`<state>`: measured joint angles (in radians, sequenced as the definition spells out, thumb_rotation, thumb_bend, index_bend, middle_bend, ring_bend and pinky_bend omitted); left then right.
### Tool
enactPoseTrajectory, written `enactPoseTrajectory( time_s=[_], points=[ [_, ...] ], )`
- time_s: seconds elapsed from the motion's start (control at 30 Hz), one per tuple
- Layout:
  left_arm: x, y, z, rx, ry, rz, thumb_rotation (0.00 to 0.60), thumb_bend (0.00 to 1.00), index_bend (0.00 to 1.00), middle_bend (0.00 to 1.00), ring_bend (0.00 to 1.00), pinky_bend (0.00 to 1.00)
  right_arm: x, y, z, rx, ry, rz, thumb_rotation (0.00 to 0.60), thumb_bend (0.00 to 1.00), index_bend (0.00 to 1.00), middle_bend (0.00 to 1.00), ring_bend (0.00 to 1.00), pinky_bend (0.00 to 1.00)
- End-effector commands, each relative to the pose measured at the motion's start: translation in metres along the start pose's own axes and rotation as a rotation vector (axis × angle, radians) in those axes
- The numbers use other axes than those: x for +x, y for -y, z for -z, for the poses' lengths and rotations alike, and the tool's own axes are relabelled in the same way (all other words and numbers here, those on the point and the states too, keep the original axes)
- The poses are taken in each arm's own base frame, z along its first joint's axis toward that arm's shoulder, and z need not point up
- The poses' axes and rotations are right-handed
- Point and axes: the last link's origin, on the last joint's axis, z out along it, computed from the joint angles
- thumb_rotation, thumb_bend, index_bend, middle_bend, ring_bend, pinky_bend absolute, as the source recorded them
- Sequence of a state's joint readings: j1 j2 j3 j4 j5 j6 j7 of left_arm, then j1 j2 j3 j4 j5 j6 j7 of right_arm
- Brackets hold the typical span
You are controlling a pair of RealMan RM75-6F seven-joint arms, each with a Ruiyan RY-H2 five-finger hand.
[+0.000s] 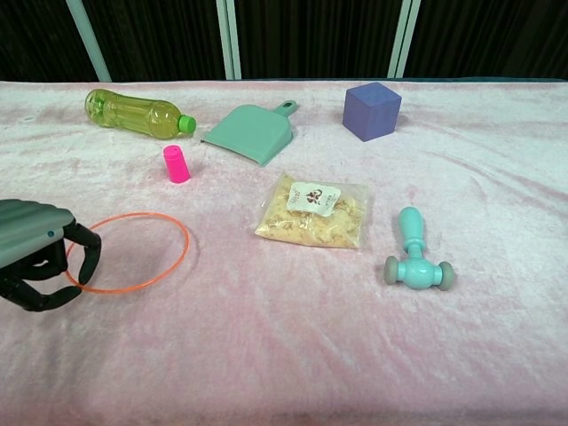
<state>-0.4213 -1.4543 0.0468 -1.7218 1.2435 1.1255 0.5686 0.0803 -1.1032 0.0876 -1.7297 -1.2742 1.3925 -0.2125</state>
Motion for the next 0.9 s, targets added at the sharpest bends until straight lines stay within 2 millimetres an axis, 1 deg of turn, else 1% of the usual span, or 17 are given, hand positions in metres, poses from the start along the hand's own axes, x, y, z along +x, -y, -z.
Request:
enactPoseTrajectory(
  time_s=[0.03, 0.27, 0.4, 0.47, 0.53, 0.67, 0.77, 0.83, 0.9],
  points=[
    [0.012, 0.001, -0.001, 0.0, -0.04, 0.018, 0.6, 0.48, 0.68, 1.0, 1.0, 1.0, 0.0, 0.0, 0.0, 0.0, 0.0, 0.001, 0.6, 0.25, 0.0, 0.07, 0.27, 0.3],
    [0.044, -0.002, -0.006, -0.012, -0.137, 0.054, 0.6, 0.48, 0.69, 1.0, 1.0, 1.0, 0.0, 0.0, 0.0, 0.001, 0.0, 0.002, 0.6, 0.25, 0.0, 0.07, 0.27, 0.3],
    [0.066, -0.004, -0.017, -0.014, -0.193, 0.048, 0.6, 0.48, 0.69, 1.0, 1.0, 1.0, -0.001, 0.0, 0.0, 0.001, 0.001, 0.001, 0.6, 0.25, 0.0, 0.07, 0.27, 0.3],
    [0.075, -0.004, -0.026, -0.006, -0.207, 0.039, 0.6, 0.48, 0.69, 1.0, 1.0, 1.0, -0.001, 0.0, 0.0, 0.001, 0.001, 0.002, 0.6, 0.25, 0.0, 0.07, 0.27, 0.3],
    [0.084, -0.005, -0.04, 0.004, -0.216, 0.037, 0.6, 0.48, 0.69, 1.0, 1.0, 1.0, -0.001, 0.001, 0.0, 0.0, 0.001, 0.003, 0.6, 0.25, 0.0, 0.07, 0.27, 0.3],
    [0.095, -0.005, -0.067, 0.032, -0.208, 0.039, 0.6, 0.48, 0.68, 1.0, 1.0, 1.0, -0.001, 0.0, 0.0, -0.003, 0.0, 0.002, 0.6, 0.25, 0.0, 0.07, 0.27, 0.3],
    [0.099, -0.004, -0.086, 0.055, -0.19, 0.028, 0.6, 0.48, 0.69, 1.0, 1.0, 1.0, -0.001, 0.0, 0.0, -0.005, 0.0, 0.002, 0.6, 0.25, 0.0, 0.07, 0.27, 0.3],
    [0.1, -0.003, -0.093, 0.065, -0.187, 0.027, 0.6, 0.48, 0.69, 1.0, 1.0, 1.0, -0.001, 0.0, 0.0, -0.005, 0.001, 0.003, 0.6, 0.25, 0.0, 0.07, 0.27, 0.3],
    [0.1, -0.004, -0.104, 0.077, -0.179, 0.036, 0.6, 0.48, 0.69, 1.0, 1.0, 1.0, -0.001, 0.0, 0.0, -0.005, 0.002, 0.003, 0.6, 0.25, 0.0, 0.07, 0.27, 0.3]
  ],
)
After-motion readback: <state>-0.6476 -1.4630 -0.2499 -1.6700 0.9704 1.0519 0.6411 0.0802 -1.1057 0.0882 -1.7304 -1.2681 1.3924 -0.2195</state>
